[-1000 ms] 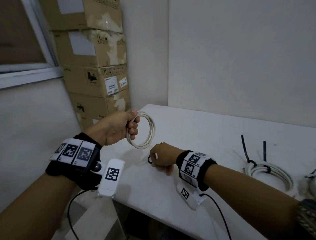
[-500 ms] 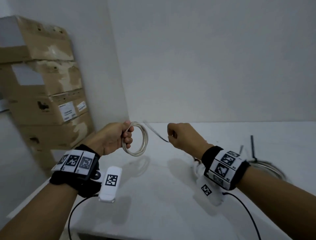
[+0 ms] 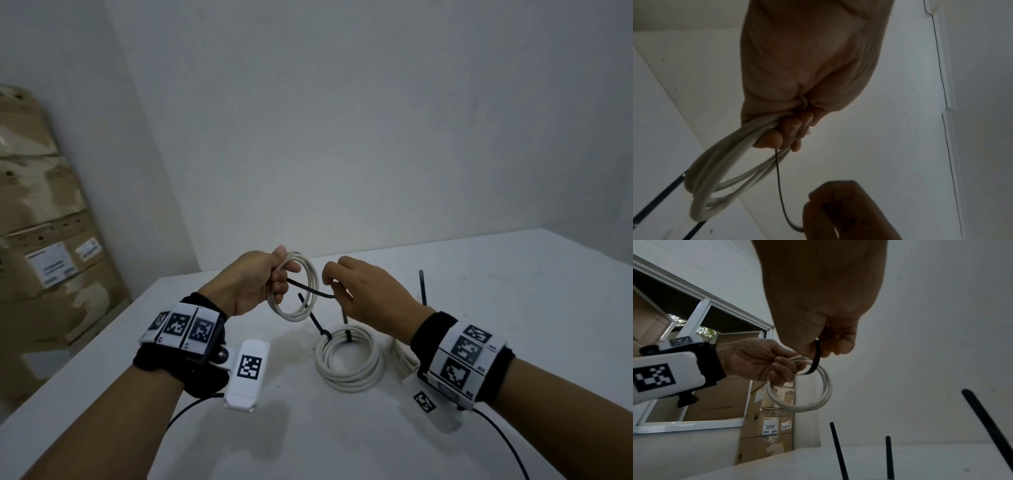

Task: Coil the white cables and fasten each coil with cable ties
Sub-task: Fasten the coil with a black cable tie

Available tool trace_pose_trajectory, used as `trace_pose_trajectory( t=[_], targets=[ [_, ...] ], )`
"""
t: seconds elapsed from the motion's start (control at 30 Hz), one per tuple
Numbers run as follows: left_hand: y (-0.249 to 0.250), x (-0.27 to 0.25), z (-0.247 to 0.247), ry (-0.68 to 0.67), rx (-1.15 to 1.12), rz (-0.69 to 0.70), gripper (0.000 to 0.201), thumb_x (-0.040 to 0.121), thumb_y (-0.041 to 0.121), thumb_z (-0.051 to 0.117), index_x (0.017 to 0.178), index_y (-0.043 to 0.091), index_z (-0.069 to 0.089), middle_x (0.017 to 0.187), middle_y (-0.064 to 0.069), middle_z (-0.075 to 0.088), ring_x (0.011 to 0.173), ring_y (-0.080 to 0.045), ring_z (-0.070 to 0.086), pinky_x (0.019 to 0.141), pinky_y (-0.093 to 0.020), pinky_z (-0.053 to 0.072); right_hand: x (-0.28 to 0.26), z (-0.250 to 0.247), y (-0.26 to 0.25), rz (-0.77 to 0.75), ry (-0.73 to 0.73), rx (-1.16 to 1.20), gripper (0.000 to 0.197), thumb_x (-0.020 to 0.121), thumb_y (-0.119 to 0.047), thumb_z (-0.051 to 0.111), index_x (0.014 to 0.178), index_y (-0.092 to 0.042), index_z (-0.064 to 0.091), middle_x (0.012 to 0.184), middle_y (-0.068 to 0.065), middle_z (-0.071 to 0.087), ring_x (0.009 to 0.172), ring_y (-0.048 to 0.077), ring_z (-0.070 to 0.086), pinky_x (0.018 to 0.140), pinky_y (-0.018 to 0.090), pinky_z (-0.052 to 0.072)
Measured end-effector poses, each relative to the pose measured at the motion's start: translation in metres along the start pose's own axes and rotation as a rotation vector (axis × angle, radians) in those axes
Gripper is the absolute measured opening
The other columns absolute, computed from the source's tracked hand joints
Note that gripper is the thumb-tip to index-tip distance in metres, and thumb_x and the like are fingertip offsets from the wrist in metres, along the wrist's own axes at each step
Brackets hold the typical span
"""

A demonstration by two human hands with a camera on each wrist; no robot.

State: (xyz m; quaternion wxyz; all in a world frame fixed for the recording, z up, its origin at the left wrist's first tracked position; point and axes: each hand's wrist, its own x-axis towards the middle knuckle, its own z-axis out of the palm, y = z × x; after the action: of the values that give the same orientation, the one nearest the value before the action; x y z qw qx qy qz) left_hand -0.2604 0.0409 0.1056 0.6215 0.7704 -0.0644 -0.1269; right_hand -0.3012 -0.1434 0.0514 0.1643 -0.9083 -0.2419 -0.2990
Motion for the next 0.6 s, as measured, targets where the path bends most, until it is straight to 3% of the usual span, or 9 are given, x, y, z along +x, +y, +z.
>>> trace_pose_trajectory(
  t=[0.1,0.23,0.4,0.5,0.6],
  targets=[
    [0.001,0.003,0.012,-0.019,0.037,0.002,0.041,0.104,0.033,0.032,0.084,0.005,0.055,0.048,0.005,0.033,0.044,-0.010,0.036,0.049,-0.026,0.035,-0.001,0.002,0.000,-0.065,0.110,0.017,0.009,0.084,-0.005,0.055,0.091,-0.008,0.060,0.076,0.007,0.055,0.061,0.026,0.050,0.045,0.030,0.037],
    [0.003,0.002,0.024,-0.033,0.067,0.041,0.039,0.104,0.029,0.035,0.068,0.013,0.039,0.048,0.003,0.033,0.045,-0.013,0.033,0.050,-0.027,0.031,0.002,0.008,-0.003,-0.079,0.254,0.012,0.013,0.078,0.000,0.065,0.088,-0.008,0.061,0.073,0.006,0.053,0.059,0.024,0.049,0.039,0.030,0.038],
    [0.007,0.000,0.035,-0.001,0.138,0.156,0.044,0.104,0.027,0.036,0.062,0.014,0.034,0.051,0.002,0.032,0.046,-0.013,0.033,0.049,-0.027,0.033,0.006,0.013,-0.007,-0.037,0.457,0.030,0.012,0.080,-0.002,0.059,0.087,-0.008,0.066,0.072,0.005,0.054,0.058,0.021,0.049,0.040,0.023,0.033],
    [0.009,-0.001,0.040,0.023,0.171,0.216,0.046,0.103,0.027,0.037,0.059,0.014,0.037,0.049,0.002,0.032,0.044,-0.013,0.035,0.048,-0.027,0.032,0.012,0.014,-0.008,0.045,0.548,0.092,0.009,0.082,0.000,0.062,0.086,-0.008,0.066,0.071,0.005,0.055,0.056,0.023,0.049,0.039,0.031,0.043],
    [0.010,-0.002,0.043,-0.006,0.114,0.199,0.041,0.103,0.027,0.039,0.065,0.013,0.040,0.048,0.004,0.032,0.044,-0.012,0.035,0.049,-0.028,0.032,0.015,0.014,-0.007,-0.014,0.595,0.147,0.011,0.088,-0.004,0.055,0.089,-0.007,0.065,0.073,0.006,0.056,0.059,0.024,0.051,0.043,0.035,0.045]
  ],
)
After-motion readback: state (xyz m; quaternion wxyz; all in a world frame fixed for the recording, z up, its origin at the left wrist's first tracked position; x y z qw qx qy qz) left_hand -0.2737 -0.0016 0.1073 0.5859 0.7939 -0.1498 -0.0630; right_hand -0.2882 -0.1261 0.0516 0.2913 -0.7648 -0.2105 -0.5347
